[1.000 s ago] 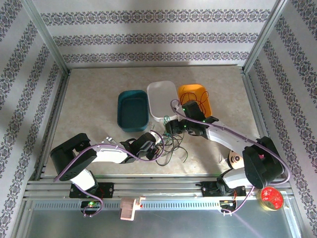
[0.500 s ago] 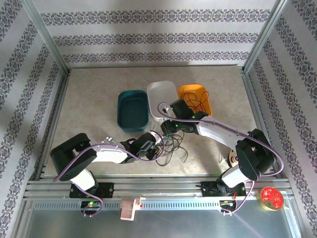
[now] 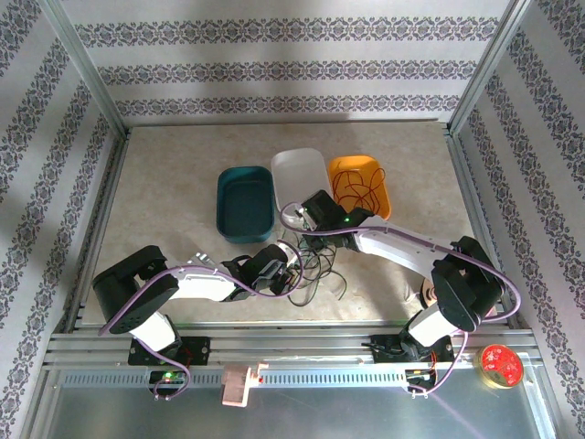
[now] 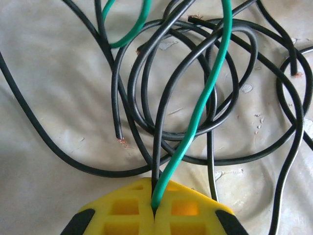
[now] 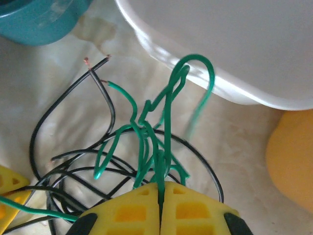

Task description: Untangle the cables

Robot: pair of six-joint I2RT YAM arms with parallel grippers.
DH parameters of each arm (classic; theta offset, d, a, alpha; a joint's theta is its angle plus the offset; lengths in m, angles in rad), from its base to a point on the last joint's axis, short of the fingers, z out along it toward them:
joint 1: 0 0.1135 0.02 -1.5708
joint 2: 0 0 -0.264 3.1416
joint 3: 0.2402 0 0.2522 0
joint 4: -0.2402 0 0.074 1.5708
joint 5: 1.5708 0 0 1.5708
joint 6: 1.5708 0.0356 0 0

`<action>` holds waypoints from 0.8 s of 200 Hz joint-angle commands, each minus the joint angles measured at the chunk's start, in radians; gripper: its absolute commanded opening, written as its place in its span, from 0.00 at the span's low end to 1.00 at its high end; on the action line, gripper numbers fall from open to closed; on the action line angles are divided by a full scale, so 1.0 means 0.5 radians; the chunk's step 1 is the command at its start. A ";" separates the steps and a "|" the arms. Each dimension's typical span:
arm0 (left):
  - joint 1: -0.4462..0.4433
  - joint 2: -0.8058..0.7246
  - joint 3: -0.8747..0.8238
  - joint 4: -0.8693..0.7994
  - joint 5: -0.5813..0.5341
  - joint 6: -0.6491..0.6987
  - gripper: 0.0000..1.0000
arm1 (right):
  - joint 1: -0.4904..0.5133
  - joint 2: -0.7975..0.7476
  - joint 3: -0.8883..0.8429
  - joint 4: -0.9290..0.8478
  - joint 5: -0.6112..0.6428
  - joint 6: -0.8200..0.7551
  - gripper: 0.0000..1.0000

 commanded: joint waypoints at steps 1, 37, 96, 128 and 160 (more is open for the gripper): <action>0.019 -0.024 -0.006 -0.032 -0.016 -0.048 0.00 | -0.074 -0.183 0.008 -0.005 0.062 0.005 0.01; 0.021 0.002 -0.072 0.040 -0.058 -0.128 0.00 | -0.374 -0.545 -0.106 0.115 -0.348 0.227 0.00; 0.023 0.119 -0.111 0.075 -0.049 -0.182 0.00 | -0.926 -0.973 -0.219 0.196 -0.754 0.541 0.00; 0.023 0.151 -0.120 0.079 -0.054 -0.196 0.00 | -1.073 -1.179 -0.272 0.244 -0.468 0.596 0.00; 0.023 0.137 -0.134 0.081 -0.040 -0.192 0.00 | -1.111 -1.259 -0.274 0.218 -0.170 0.486 0.00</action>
